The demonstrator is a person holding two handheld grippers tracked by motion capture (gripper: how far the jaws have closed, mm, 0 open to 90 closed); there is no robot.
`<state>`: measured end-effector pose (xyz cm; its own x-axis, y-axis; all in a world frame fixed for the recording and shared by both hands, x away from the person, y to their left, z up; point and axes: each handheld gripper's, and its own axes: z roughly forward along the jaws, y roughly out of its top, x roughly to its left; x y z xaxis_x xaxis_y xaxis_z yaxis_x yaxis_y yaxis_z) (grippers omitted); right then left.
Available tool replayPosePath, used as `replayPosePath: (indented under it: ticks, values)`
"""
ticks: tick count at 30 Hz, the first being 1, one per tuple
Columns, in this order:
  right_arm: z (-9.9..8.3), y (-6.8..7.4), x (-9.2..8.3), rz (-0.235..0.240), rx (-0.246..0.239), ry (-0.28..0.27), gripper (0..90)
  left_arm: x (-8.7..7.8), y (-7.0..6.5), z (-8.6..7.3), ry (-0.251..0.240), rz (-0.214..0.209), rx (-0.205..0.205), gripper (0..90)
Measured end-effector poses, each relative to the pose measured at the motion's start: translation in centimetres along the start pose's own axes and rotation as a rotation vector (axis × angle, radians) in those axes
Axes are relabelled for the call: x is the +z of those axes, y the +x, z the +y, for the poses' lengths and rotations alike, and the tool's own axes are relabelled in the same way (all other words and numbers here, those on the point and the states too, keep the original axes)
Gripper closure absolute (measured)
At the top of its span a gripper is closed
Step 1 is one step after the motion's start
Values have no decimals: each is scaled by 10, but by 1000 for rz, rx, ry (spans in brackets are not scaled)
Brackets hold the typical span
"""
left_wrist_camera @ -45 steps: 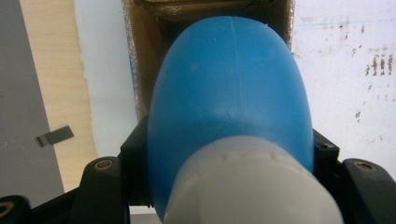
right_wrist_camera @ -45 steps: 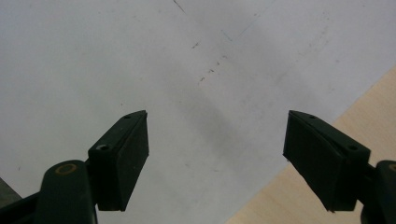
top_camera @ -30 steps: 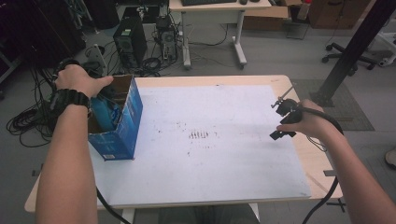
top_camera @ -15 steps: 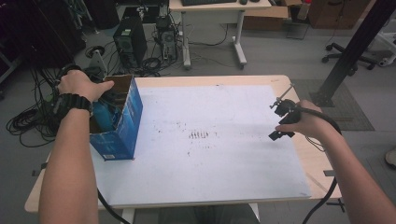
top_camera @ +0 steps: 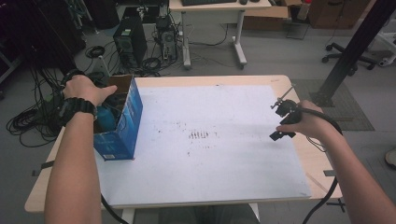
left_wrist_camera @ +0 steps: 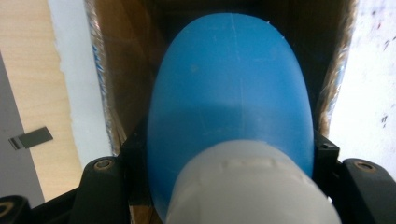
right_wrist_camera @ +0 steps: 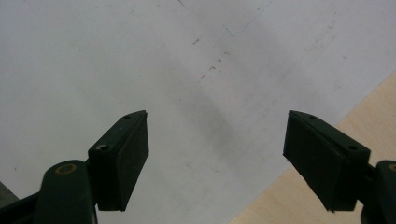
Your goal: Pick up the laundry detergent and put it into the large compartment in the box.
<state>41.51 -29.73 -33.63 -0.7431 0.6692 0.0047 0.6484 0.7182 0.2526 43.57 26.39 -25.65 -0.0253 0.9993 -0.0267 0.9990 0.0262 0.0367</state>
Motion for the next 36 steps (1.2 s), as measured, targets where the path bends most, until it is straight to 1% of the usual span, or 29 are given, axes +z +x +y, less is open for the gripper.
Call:
replayPosePath:
  ticks: [7,12,19,22,23,36]
  values:
    - [-1,0,1,0,3,2,227,9,0,0,15,-2,-1,377]
    - [-2,-1,1,-1,4,4,227,13,2,0,15,9,-1,377]
    - [0,0,2,-1,2,8,227,17,3,0,10,3,-2,377]
    - [0,0,3,1,0,9,227,18,3,0,8,2,-1,377]
    - [0,0,3,1,1,9,227,20,3,0,14,1,2,377]
    - [-1,0,3,0,2,10,227,27,3,0,5,-1,3,377]
